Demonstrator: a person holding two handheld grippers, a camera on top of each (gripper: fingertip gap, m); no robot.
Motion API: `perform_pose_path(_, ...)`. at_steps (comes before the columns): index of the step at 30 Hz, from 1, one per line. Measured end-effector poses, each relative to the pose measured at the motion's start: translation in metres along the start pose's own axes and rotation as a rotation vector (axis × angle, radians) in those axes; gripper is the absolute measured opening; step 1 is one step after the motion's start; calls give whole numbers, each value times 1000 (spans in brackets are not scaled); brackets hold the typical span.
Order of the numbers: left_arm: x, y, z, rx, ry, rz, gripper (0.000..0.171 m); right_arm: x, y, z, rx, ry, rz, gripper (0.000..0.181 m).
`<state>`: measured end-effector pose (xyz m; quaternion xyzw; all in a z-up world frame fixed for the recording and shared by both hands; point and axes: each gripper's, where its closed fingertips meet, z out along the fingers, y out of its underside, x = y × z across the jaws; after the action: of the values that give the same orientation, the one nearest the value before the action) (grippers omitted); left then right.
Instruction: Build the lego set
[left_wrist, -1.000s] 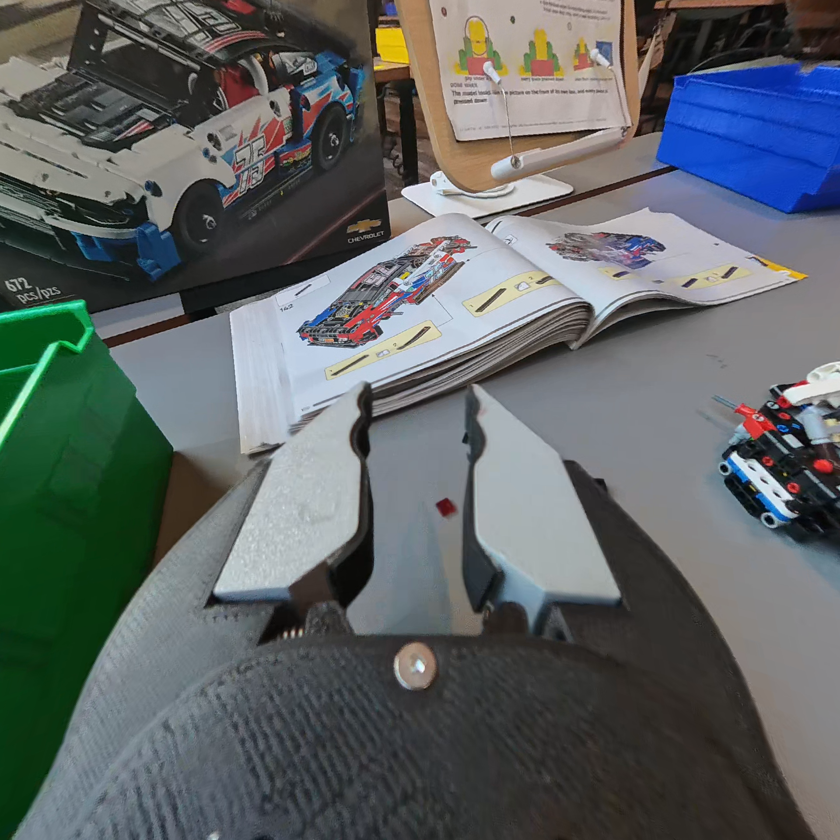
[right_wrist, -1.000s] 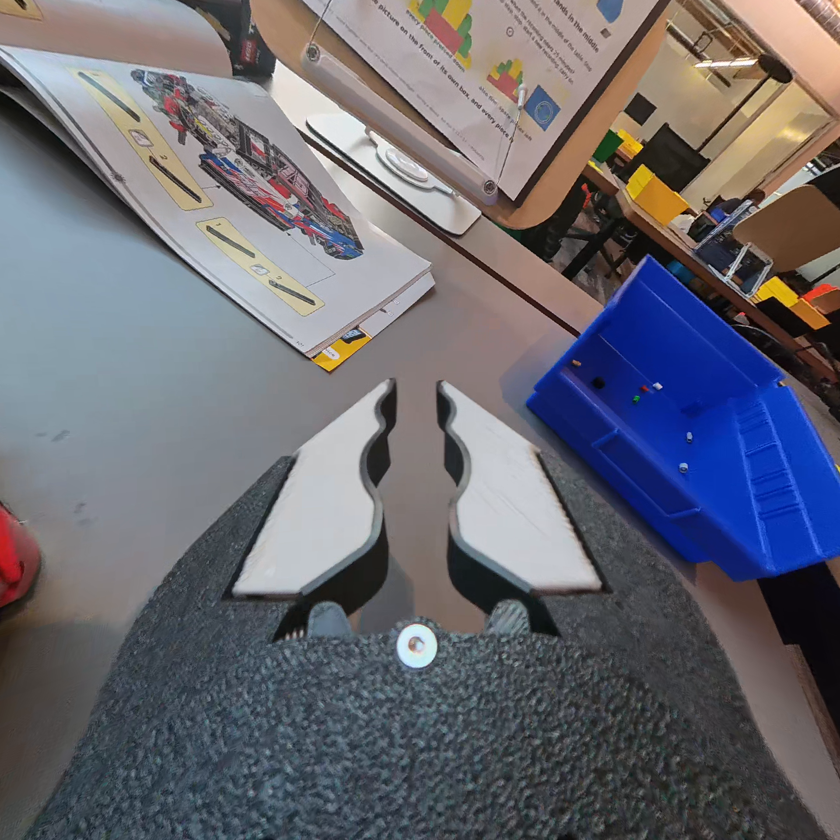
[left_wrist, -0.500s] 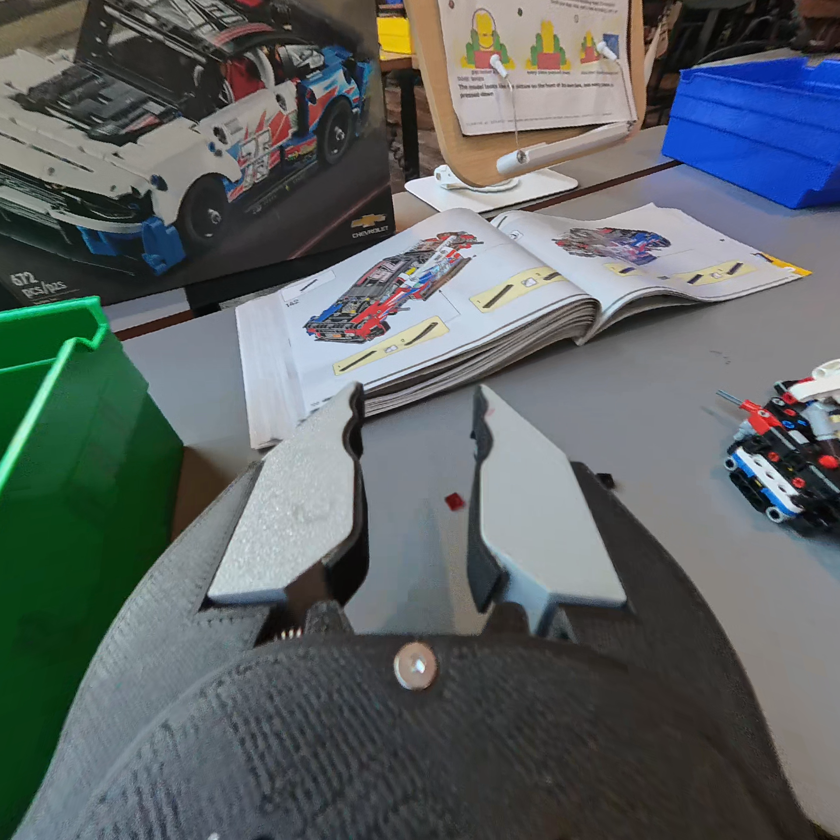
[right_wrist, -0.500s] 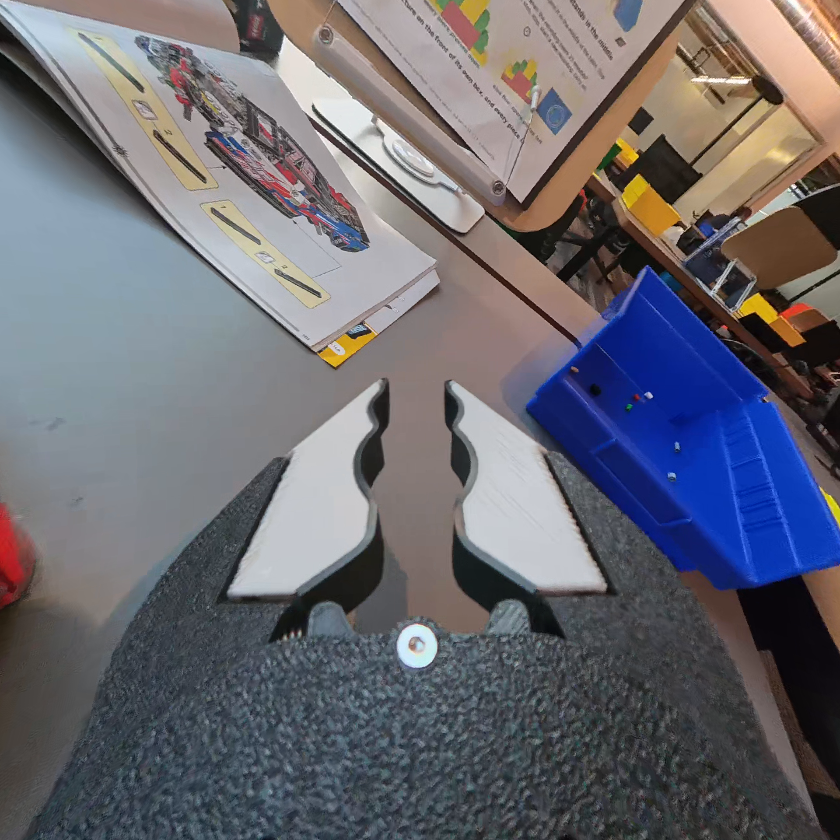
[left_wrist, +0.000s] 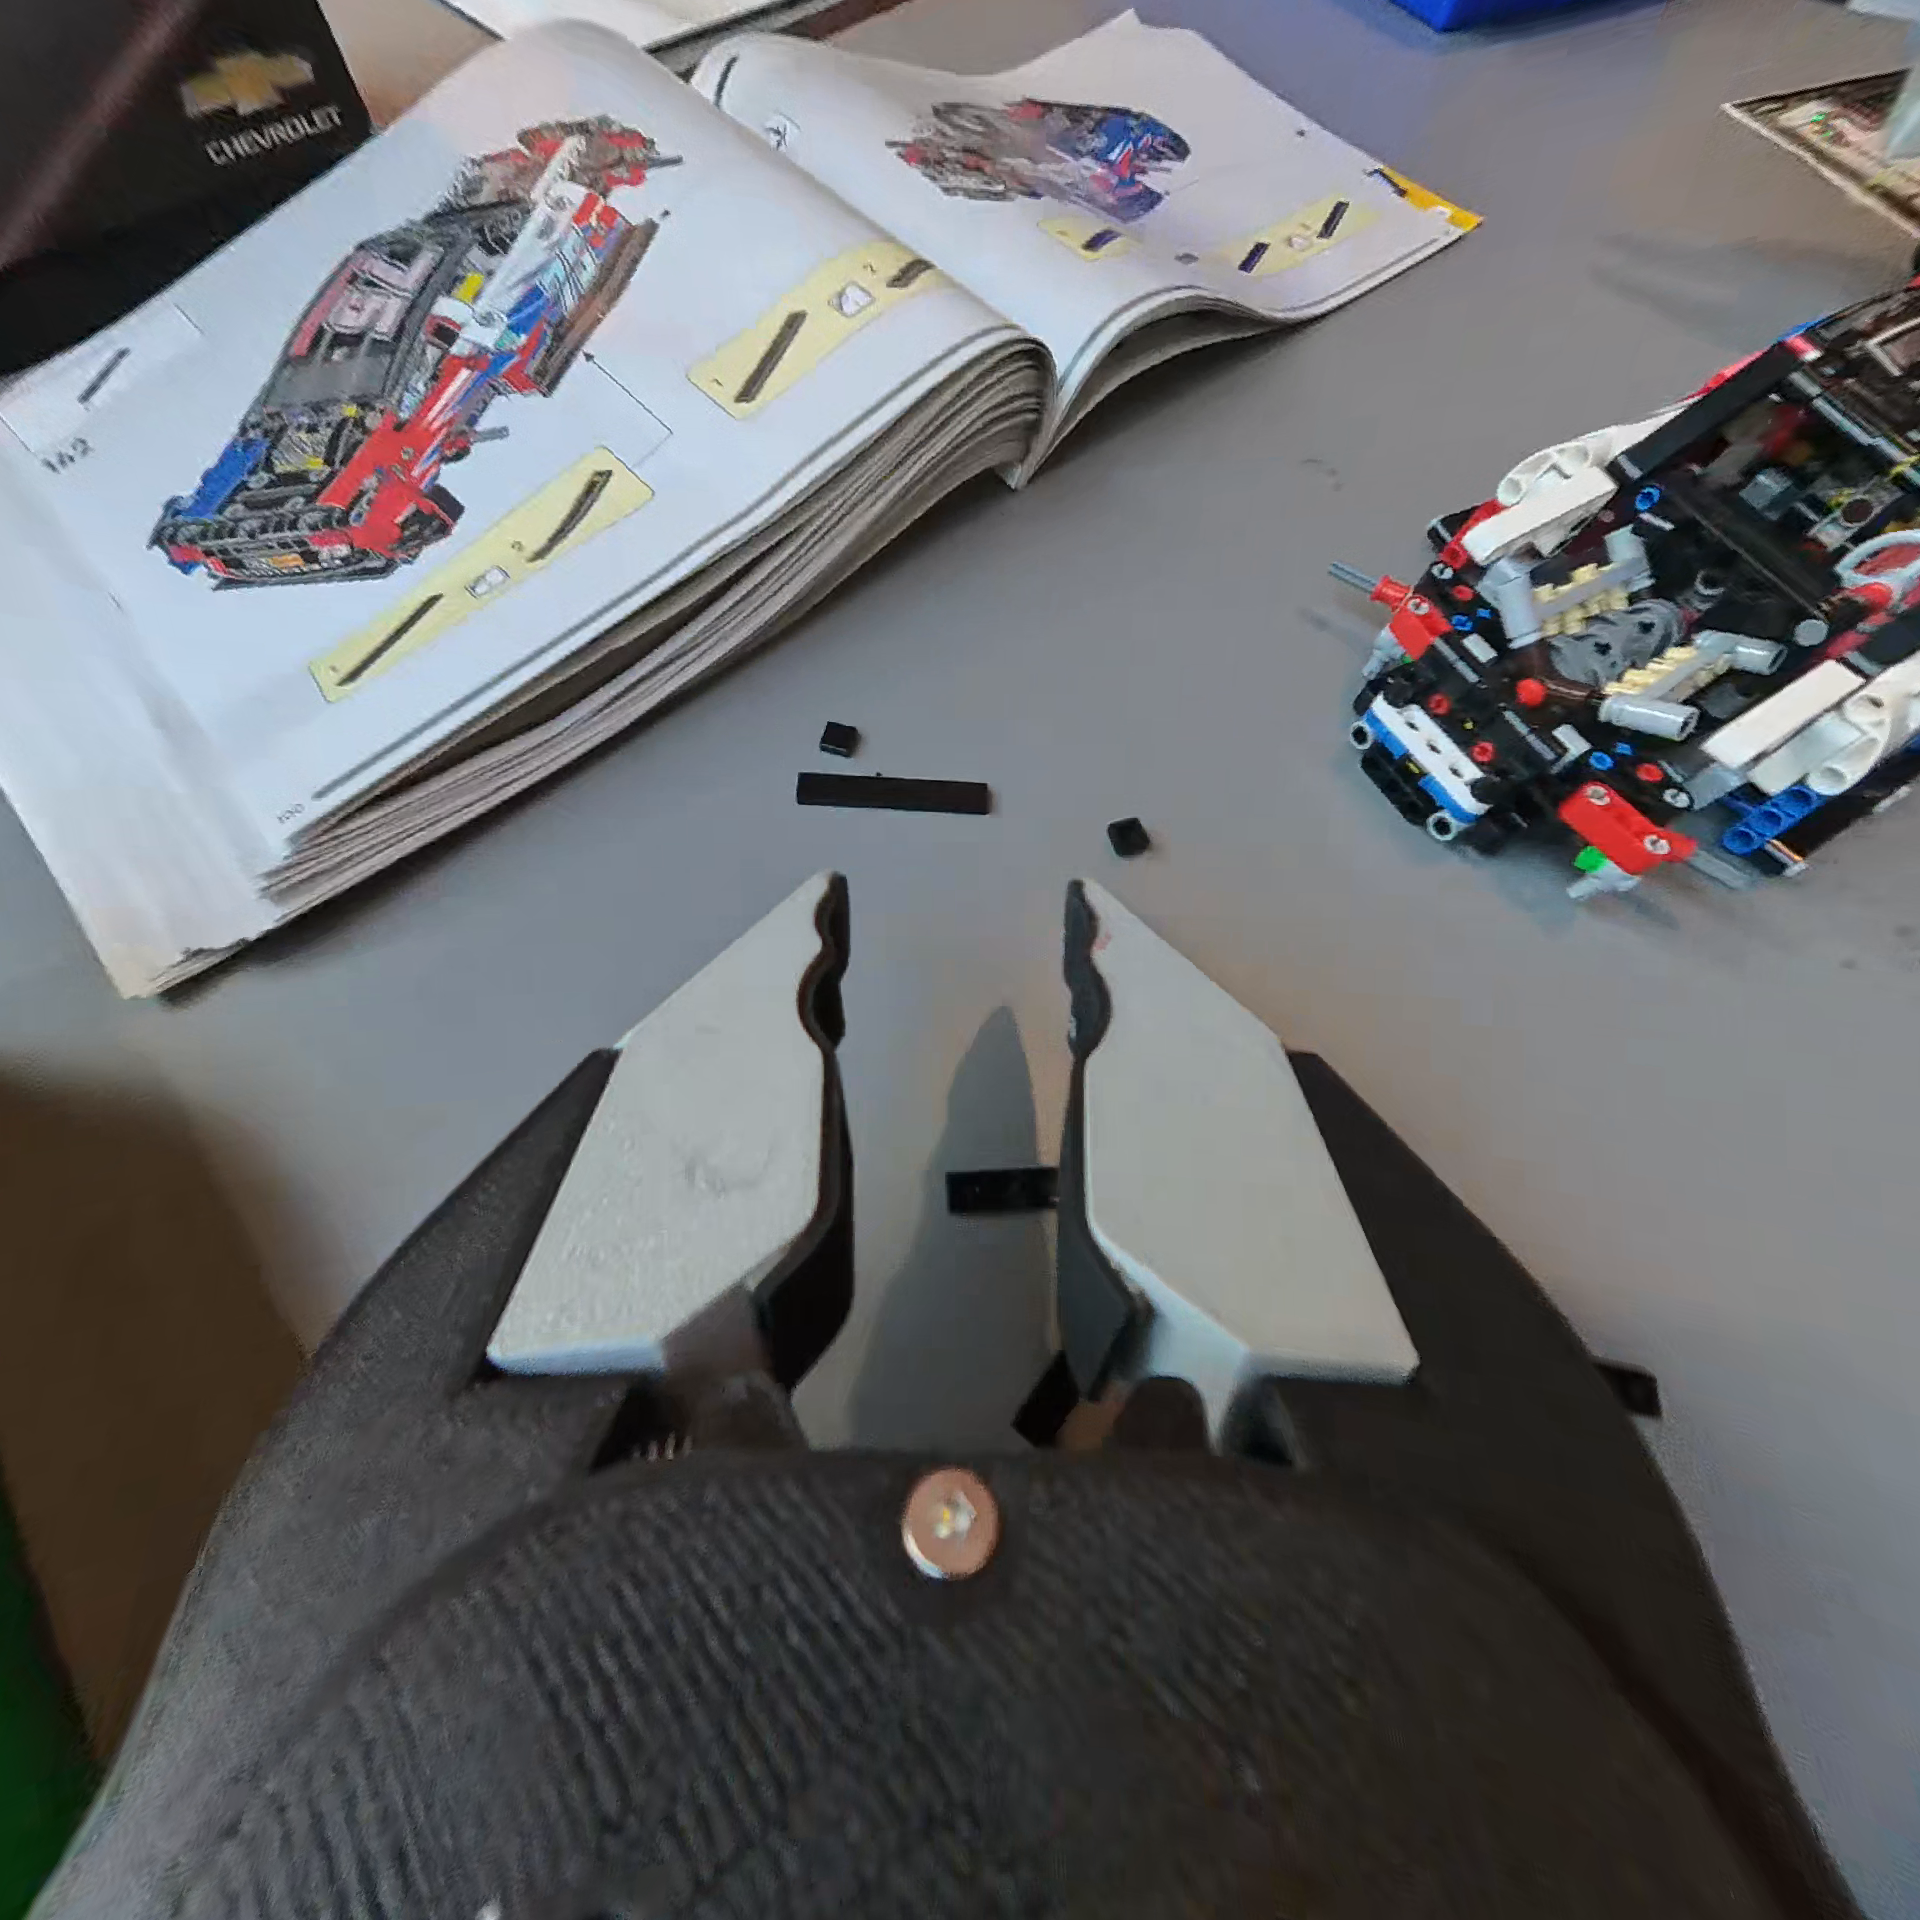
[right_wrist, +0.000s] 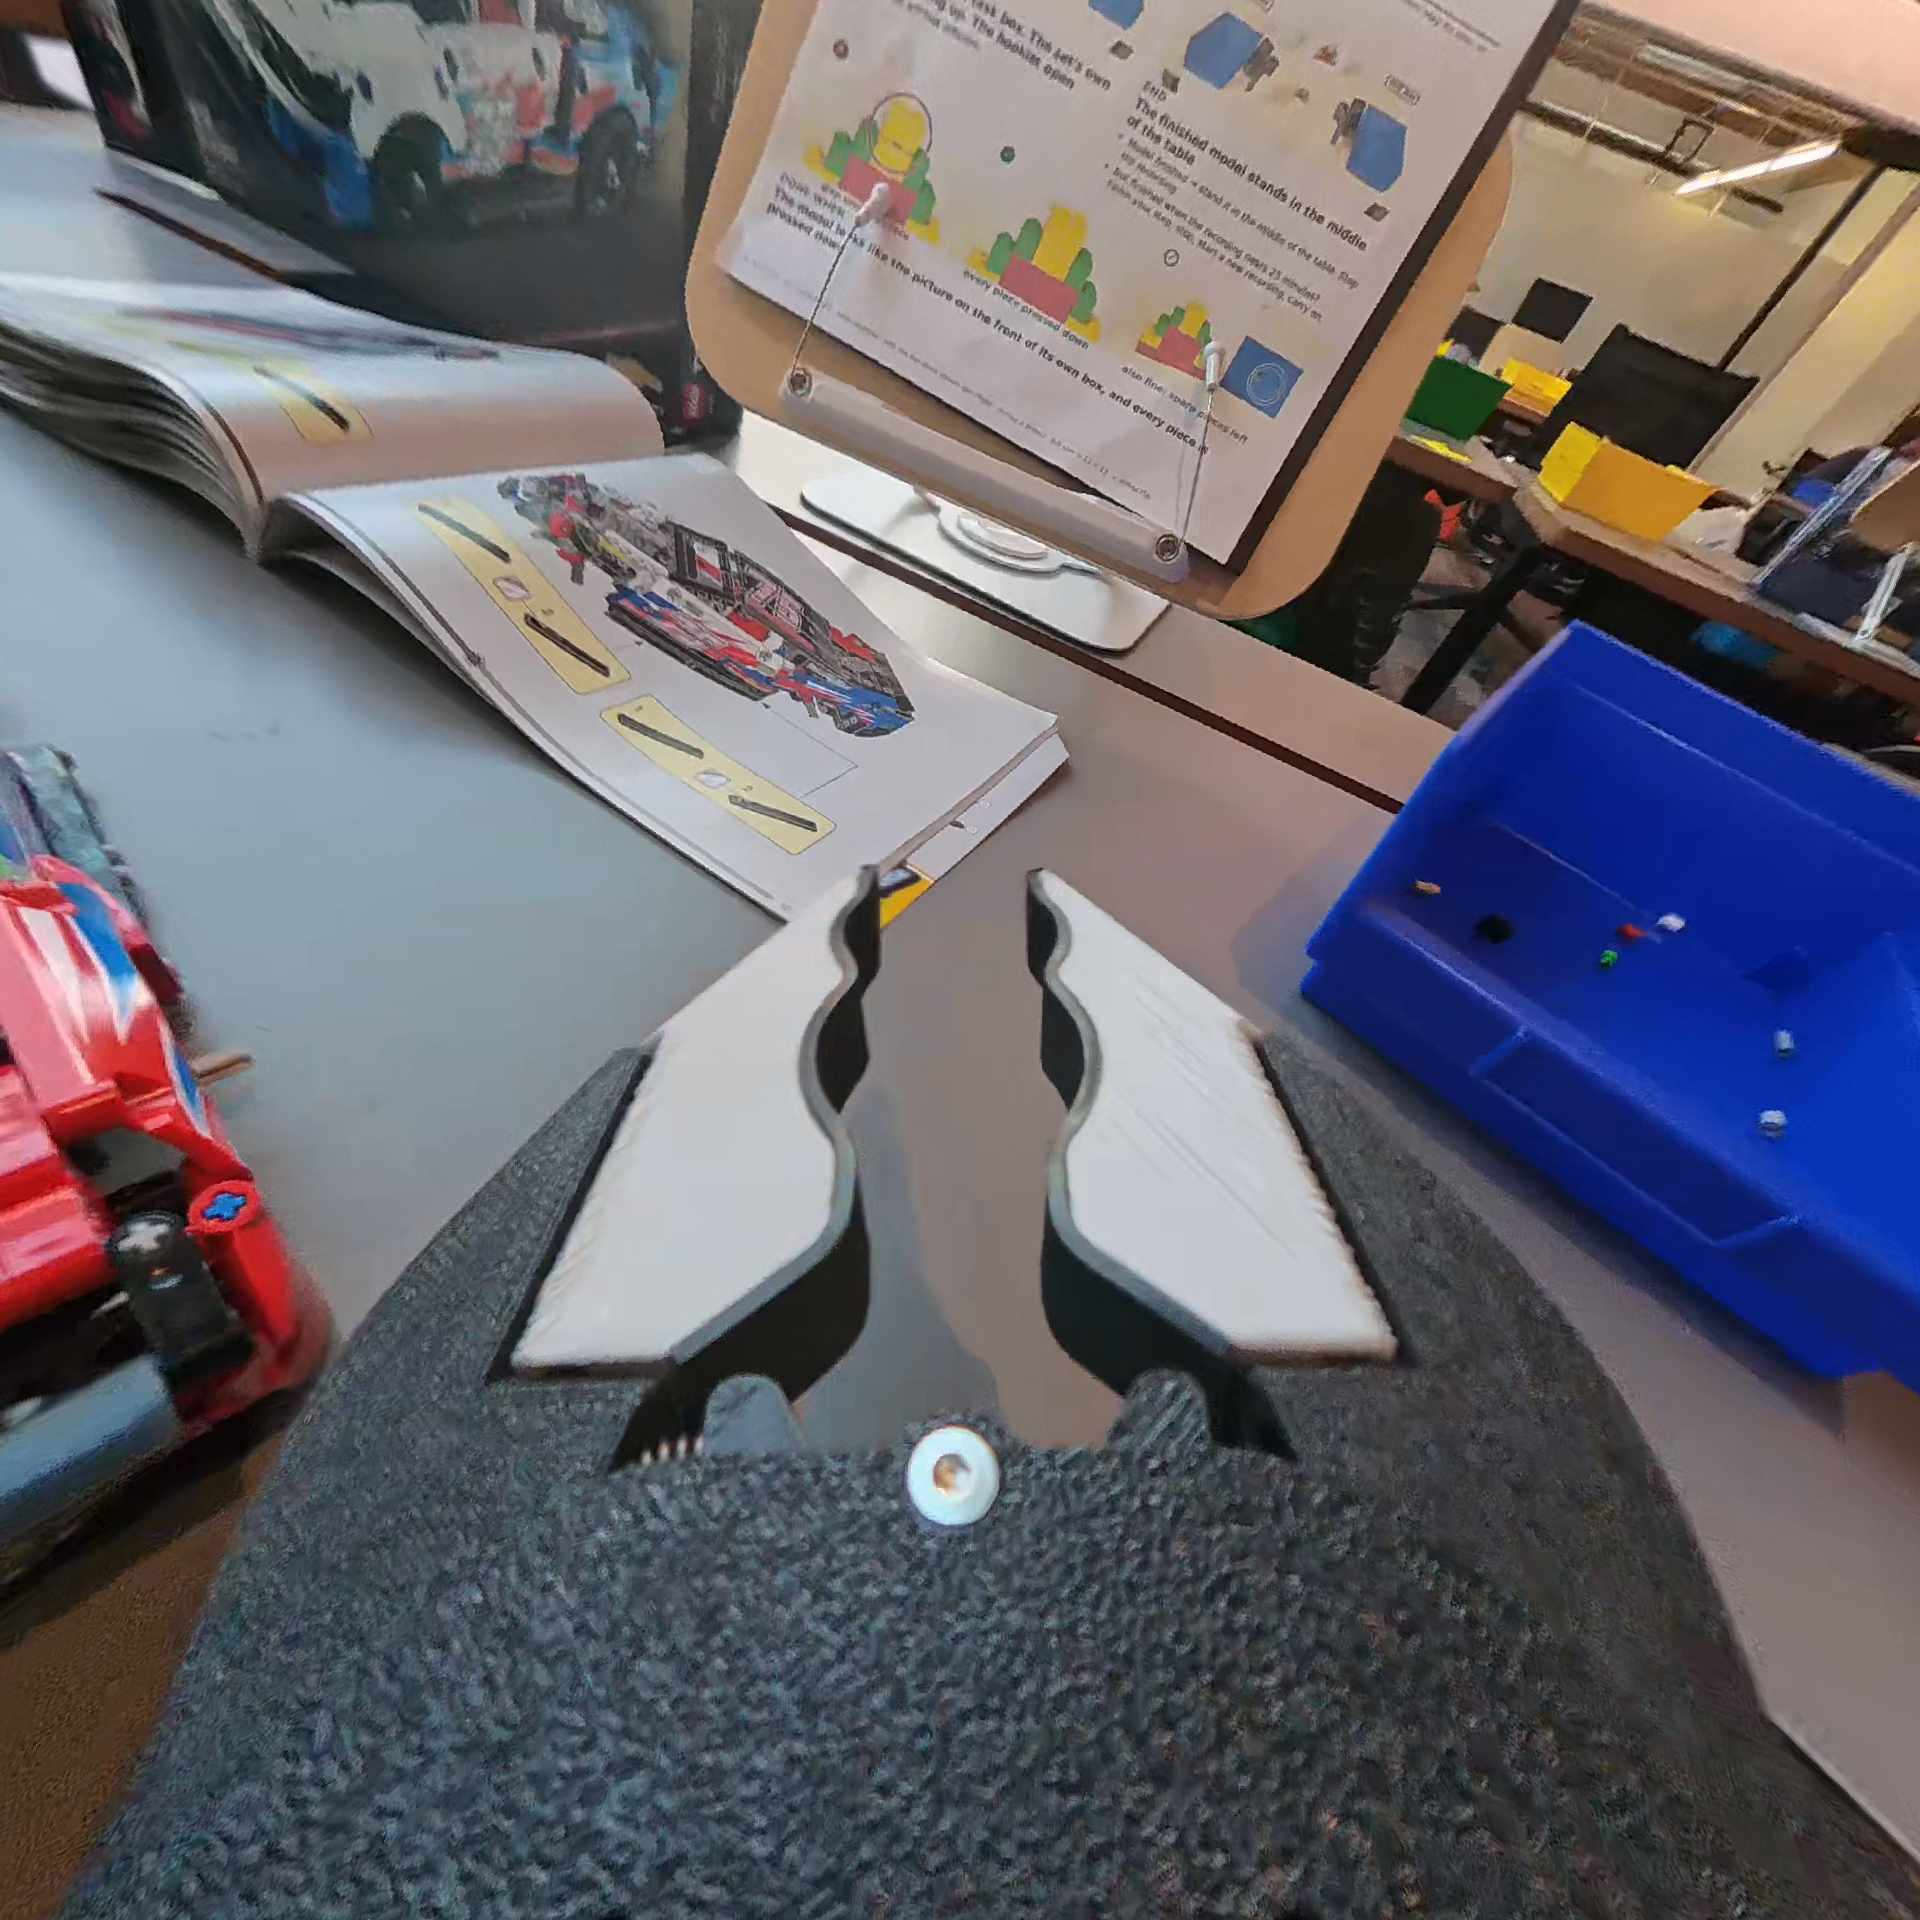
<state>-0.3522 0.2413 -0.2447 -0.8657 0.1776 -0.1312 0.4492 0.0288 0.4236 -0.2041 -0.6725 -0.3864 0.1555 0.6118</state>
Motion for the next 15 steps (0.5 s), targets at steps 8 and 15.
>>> perform_pose_path(8, 24, 17, 4, -87, 123, 98, 75, -95, -64, -63, 21, -401, 75, 83)
perform_pose_path(15, 17, 12, 9, -60, 52, 100, 60, -218, -77, -71, -265, -616, -237, 98)
